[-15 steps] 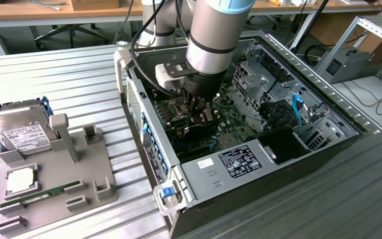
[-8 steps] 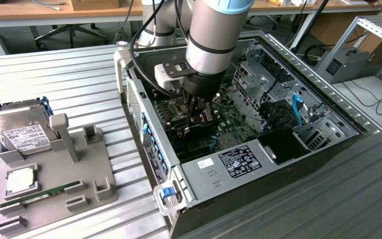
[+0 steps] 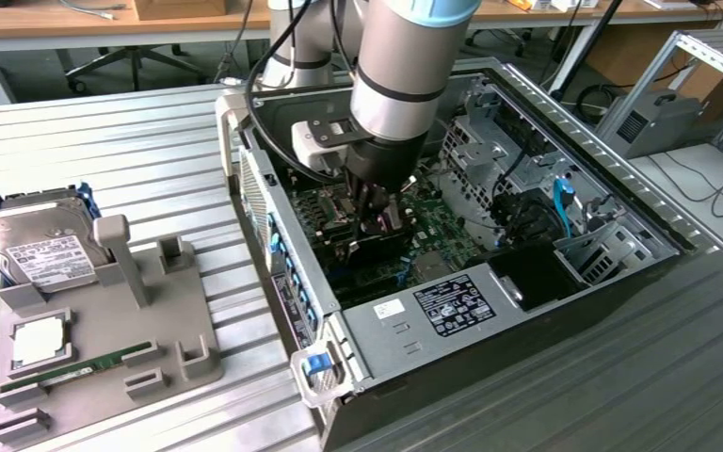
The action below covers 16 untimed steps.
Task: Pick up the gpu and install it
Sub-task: 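Press down on the gpu until it lock into place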
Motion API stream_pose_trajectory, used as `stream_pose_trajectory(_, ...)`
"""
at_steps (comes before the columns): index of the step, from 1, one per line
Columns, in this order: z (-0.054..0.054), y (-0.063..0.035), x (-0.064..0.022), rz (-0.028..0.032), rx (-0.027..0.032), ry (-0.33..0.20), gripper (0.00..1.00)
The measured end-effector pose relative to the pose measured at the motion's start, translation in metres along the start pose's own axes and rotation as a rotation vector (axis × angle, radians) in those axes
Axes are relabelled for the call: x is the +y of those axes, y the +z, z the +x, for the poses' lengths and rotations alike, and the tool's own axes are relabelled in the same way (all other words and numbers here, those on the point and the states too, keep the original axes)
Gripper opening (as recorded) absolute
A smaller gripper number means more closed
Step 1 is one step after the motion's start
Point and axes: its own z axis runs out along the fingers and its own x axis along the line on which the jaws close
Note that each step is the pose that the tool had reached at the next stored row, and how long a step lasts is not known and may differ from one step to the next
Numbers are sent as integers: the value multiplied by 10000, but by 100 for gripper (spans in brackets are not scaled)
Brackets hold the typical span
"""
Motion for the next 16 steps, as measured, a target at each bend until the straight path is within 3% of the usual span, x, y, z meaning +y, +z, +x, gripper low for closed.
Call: stream_pose_trajectory(16, -4, -43, 17, -1, 0, 0, 11)
